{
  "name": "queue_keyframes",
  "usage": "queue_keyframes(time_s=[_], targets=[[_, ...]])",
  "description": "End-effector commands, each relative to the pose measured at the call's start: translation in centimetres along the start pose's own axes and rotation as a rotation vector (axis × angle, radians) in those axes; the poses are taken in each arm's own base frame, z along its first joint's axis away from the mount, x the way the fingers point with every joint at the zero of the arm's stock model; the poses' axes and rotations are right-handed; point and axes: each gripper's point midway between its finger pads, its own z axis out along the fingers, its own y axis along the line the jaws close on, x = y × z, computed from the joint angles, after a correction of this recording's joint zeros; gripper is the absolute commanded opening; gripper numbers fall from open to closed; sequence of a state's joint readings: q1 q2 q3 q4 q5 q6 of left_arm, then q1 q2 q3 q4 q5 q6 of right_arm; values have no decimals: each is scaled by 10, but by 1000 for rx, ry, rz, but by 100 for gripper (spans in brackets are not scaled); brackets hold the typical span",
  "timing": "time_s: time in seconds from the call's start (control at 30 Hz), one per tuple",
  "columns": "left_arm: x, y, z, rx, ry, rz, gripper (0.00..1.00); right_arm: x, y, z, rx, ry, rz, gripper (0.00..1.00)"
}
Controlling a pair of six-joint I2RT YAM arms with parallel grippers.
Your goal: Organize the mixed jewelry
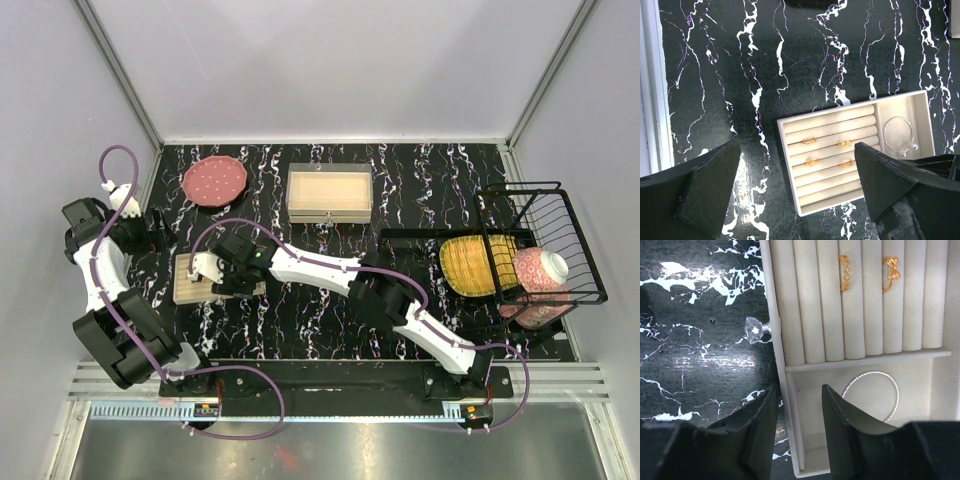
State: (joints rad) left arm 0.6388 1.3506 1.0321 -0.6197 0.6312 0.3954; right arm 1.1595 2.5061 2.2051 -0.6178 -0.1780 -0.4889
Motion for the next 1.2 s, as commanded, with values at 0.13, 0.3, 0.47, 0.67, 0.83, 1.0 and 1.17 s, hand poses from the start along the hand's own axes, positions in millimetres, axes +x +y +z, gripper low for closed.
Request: queue_keyframes(time_s=[0.13, 0.3, 0.47, 0.67, 0.83, 1.0, 1.17], targets=[[-5, 0, 1, 29, -28, 15, 99, -6, 12, 7, -20, -16, -15, 39], [-5, 0, 1, 29, -27, 16, 99, 3, 20, 15, -38, 5, -9, 31], [-6, 1, 0, 26, -31, 16, 99, 9, 26, 18, -47, 21, -3, 26], [-3, -1, 2, 41, -27, 11, 99, 11, 26, 17, -39, 26, -1, 15], [-4, -1, 3, 48, -29, 16, 99, 7, 24, 4, -23, 35, -2, 0], [-10, -2, 3, 62, -40, 20, 99, -2, 24, -20, -19, 30, -2, 0], [-19, -3, 1, 81, -46, 15, 99, -4, 26, -49, -8, 38, -3, 0]])
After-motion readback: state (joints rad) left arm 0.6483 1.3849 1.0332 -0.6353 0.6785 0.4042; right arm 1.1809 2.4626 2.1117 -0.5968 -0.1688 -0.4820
